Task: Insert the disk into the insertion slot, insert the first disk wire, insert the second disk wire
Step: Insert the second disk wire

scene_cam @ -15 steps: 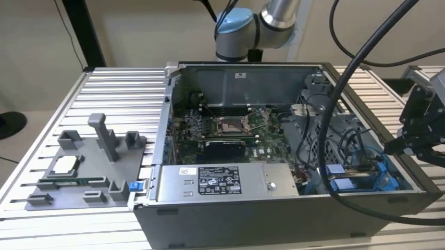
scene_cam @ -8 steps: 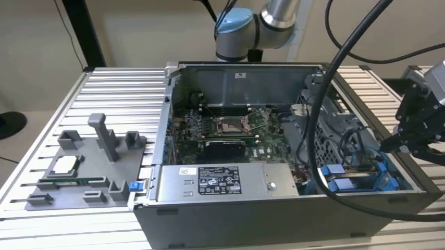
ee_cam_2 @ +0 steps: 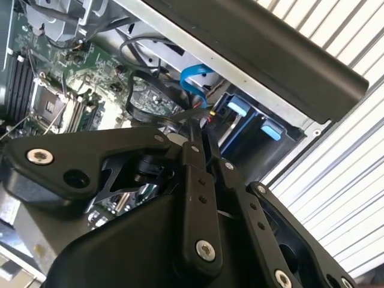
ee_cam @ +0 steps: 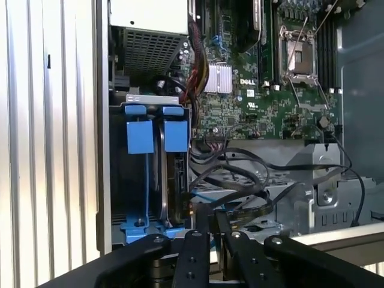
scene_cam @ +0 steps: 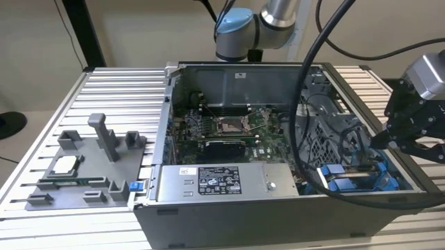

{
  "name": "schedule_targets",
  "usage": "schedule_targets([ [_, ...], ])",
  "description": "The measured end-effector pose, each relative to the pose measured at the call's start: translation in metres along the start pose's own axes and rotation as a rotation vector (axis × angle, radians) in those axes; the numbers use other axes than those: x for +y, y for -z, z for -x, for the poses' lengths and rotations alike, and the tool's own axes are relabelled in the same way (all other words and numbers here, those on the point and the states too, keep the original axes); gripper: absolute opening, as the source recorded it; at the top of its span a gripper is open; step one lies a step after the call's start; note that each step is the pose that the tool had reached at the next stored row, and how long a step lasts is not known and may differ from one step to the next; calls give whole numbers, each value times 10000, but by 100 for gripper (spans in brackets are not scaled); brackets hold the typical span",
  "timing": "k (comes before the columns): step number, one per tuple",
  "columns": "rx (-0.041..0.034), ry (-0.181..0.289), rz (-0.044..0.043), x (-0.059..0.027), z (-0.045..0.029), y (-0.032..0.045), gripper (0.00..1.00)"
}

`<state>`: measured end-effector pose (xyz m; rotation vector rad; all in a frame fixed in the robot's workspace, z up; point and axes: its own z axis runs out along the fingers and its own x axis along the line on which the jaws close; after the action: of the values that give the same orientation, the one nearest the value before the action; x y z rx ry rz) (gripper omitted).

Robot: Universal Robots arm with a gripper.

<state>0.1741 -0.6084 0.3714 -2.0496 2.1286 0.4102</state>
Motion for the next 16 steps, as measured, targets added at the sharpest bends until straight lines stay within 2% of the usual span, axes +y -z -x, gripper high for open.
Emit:
schedule_targets([
  [2,73,-5,-4,42,11,-7,0],
  [4,191,-14,-10,90,12,-12,0],
  [6,393,-30,-20,138,9,-15,0],
  [10,890,-68,-45,237,6,-23,0],
  [12,1098,-77,-76,289,6,-28,0],
  [14,1265,-64,-184,334,13,-35,0],
  [15,1315,-40,-300,353,19,-40,0],
  [16,1326,2,-479,374,21,-44,0],
])
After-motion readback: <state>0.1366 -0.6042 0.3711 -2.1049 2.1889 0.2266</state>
